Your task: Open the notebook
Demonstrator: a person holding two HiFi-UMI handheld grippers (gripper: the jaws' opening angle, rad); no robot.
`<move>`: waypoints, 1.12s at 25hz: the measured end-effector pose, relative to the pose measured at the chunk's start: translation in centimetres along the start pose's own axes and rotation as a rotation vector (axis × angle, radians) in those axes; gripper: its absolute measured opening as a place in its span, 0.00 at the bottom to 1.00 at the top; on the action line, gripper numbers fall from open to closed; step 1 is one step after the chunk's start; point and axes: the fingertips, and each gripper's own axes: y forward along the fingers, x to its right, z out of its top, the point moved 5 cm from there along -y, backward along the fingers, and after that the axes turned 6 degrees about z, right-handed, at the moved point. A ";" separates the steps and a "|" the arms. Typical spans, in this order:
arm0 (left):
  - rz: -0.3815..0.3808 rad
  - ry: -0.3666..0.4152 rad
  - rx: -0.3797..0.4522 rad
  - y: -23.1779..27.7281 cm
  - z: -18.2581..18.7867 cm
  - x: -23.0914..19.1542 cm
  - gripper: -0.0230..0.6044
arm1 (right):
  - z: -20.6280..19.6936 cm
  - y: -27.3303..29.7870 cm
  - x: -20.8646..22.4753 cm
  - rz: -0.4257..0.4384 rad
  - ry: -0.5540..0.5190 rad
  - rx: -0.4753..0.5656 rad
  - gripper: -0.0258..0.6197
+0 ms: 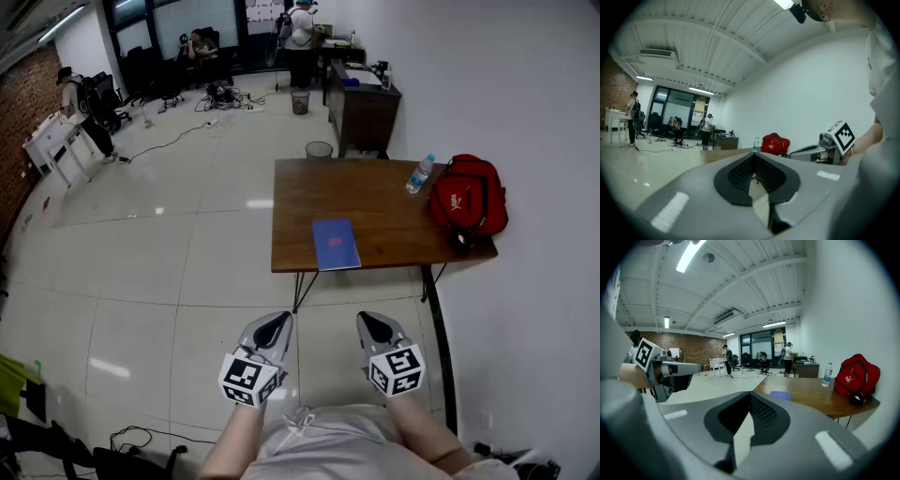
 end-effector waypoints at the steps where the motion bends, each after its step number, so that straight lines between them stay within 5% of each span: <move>1: -0.005 -0.005 -0.007 -0.1 -0.2 -0.4 0.04 | 0.0 0.3 -0.2 -0.003 0.004 -0.002 0.05; 14: 0.026 -0.071 -0.050 0.1 -3.1 -4.8 0.04 | -2.4 3.9 -0.6 -0.006 0.045 -0.083 0.05; 28: 0.051 -0.110 -0.150 13.0 -5.4 -8.9 0.04 | -4.0 12.9 11.2 -0.013 0.106 -0.183 0.05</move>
